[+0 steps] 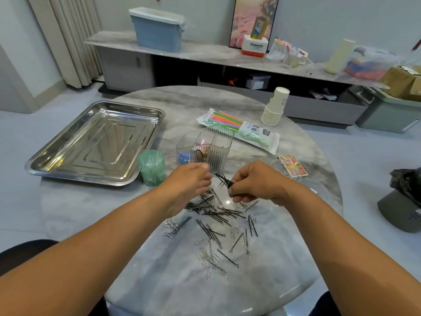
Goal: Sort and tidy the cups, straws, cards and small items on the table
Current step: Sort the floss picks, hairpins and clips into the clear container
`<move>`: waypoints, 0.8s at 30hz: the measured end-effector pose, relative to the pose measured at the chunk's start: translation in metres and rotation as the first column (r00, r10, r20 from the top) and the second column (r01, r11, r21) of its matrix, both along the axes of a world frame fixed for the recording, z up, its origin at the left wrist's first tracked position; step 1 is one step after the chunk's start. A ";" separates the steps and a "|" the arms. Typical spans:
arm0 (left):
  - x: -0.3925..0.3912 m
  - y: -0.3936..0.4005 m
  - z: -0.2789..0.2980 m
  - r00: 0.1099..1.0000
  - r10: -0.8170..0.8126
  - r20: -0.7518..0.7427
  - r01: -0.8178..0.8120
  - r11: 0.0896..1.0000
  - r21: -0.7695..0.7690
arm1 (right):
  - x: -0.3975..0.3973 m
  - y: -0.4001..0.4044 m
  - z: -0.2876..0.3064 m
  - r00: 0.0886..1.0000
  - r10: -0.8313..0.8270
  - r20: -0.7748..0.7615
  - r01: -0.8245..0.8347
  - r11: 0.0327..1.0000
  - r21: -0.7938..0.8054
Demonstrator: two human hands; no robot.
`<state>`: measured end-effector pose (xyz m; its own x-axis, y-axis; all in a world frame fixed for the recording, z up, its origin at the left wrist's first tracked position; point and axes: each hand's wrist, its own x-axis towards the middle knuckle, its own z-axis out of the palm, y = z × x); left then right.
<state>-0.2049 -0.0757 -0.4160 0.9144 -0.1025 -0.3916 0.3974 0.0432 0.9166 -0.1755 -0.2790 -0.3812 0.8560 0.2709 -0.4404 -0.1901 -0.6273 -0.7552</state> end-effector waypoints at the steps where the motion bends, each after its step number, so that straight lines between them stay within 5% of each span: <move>1: -0.002 -0.002 0.002 0.998 0.012 -0.059 -0.018 0.994 -0.109 | -0.002 0.002 0.002 0.998 -0.034 -0.045 0.037 0.998 0.058; 7: -0.018 -0.017 0.011 0.976 -0.097 -0.196 -0.017 0.860 -0.510 | -0.014 0.020 0.006 0.963 -0.098 -0.252 0.158 0.960 0.230; 15: -0.025 -0.026 -0.001 0.979 -0.032 -0.202 -0.072 0.871 -0.486 | -0.034 0.044 -0.007 0.962 -0.168 -0.217 0.233 0.917 0.323; 20: -0.022 -0.024 -0.004 0.980 -0.002 -0.198 -0.100 0.859 -0.503 | -0.033 0.041 0.006 0.997 -0.058 -0.053 0.064 0.990 0.127; 24: -0.020 -0.026 -0.002 0.985 0.029 -0.168 -0.100 0.896 -0.433 | -0.024 0.029 0.015 0.995 -0.087 0.048 0.088 0.996 -0.007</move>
